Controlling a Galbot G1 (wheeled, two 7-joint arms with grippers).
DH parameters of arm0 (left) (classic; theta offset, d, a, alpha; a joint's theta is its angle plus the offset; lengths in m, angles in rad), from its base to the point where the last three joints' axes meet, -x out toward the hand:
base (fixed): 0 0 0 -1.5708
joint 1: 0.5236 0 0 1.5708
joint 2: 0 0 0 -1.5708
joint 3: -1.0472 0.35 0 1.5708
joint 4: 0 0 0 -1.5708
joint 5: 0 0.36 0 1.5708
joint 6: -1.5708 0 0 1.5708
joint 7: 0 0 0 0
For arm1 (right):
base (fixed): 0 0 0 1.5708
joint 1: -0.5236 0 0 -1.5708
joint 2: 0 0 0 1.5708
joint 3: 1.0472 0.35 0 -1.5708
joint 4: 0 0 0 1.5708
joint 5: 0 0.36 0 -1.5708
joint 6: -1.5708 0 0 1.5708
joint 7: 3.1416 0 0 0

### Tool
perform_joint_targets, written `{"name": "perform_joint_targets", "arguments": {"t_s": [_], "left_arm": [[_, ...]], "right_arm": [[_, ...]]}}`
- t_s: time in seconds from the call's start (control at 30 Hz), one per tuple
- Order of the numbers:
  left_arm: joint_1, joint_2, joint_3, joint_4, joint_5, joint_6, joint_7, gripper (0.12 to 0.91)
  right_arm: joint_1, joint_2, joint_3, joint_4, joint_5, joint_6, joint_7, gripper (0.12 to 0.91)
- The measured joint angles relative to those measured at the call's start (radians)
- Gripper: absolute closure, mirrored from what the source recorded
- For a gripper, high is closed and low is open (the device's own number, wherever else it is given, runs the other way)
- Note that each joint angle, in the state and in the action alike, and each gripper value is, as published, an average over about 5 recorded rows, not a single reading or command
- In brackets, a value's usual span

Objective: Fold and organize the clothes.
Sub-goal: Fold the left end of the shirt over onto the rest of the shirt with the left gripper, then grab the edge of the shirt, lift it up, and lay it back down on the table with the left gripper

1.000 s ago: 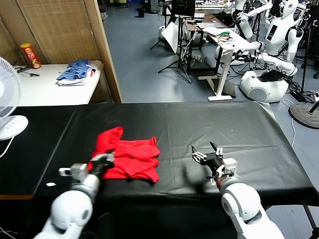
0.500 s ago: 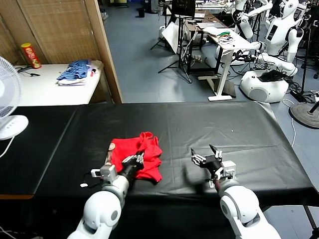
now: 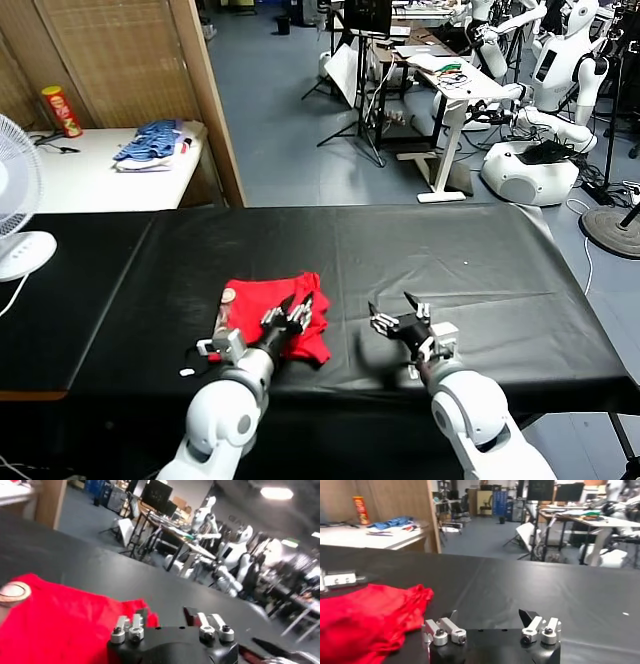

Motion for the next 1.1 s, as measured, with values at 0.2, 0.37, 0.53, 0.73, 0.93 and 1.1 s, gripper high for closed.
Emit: {"name": "perform_joint_targets", "arguments": {"t_s": [0.2,0.37,0.53,0.73,0.93,1.1], "left_arm": [[0.019,0.056,-0.080,-0.015,0.029,-0.025,0.009,0.237],[0.069,0.093,-0.176,-0.009,0.050,-0.029,0.022,0.232],[0.117,0.086,-0.245,0.009,0.062,-0.041,0.035,0.232],[0.142,0.068,-0.282,0.029,0.060,-0.058,0.042,0.232],[0.139,0.052,-0.312,0.055,-0.029,-0.069,0.043,0.232],[0.132,0.043,-0.331,0.075,-0.140,-0.072,0.051,0.232]], "right_arm": [[0.103,0.018,-0.095,-0.052,0.011,0.006,-0.030,0.227],[0.195,0.048,-0.197,-0.135,-0.047,0.008,-0.044,0.227],[0.227,0.061,-0.259,-0.219,-0.212,0.002,-0.040,0.227],[0.229,0.077,-0.275,-0.269,-0.326,0.011,-0.030,0.227],[0.211,0.088,-0.249,-0.241,-0.233,0.097,-0.003,0.227],[0.185,0.068,-0.201,-0.161,-0.115,0.123,0.003,0.227]]}}
